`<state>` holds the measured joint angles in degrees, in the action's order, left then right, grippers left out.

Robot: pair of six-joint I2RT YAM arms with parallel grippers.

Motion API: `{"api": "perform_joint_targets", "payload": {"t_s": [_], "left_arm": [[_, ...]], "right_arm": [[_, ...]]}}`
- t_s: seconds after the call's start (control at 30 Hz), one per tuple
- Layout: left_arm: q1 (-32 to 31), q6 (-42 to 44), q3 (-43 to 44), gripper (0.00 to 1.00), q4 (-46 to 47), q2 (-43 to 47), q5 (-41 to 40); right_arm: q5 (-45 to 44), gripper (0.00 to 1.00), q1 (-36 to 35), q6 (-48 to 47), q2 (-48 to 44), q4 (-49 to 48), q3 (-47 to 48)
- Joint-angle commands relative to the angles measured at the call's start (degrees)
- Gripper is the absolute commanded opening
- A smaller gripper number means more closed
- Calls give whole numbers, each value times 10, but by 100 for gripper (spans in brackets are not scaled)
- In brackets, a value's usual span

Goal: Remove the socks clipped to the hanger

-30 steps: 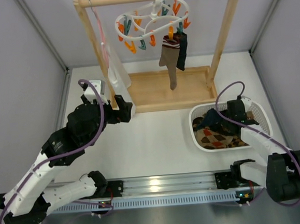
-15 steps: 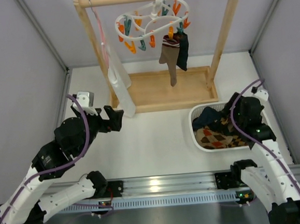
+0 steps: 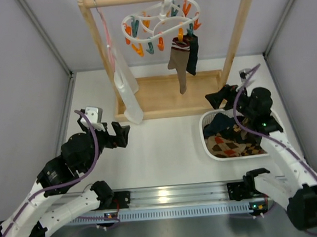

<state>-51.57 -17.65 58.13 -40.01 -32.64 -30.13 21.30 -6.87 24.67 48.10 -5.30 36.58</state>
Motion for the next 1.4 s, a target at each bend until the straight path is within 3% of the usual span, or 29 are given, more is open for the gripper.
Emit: {"api": "perform_joint_targets", "payload": {"t_s": [0.0,0.17,0.37,0.53,0.67,0.8,0.87,0.93,0.97,1.07,1.37], "left_arm": [[0,0,-6,98,34,-4,15],[0,4,-11,98,35,-7,7],[0,6,-14,98,34,-16,1],[1,6,-15,98,34,-25,3],[1,7,-8,98,34,-36,11],[1,-2,22,98,33,-30,21],[1,-9,40,98,33,-24,22],[1,-14,51,98,32,-22,22],[1,-17,65,98,33,-24,22],[1,-22,108,98,31,-41,12],[1,-32,322,98,20,-199,31]], "right_arm": [[45,80,-64,-82,108,-113,82],[13,76,-109,-127,248,-128,196],[-36,73,-140,-173,354,-125,291],[-112,63,-164,-201,426,-142,320],[-114,54,-176,-206,463,-180,316],[-137,44,-193,-214,482,-247,293],[-139,29,-199,-216,496,-282,287],[-143,23,-200,-215,504,-292,289],[-147,14,-201,-216,506,-296,290],[-174,0,-212,-219,482,-320,265],[-394,0,-345,-299,368,-348,165]]}}
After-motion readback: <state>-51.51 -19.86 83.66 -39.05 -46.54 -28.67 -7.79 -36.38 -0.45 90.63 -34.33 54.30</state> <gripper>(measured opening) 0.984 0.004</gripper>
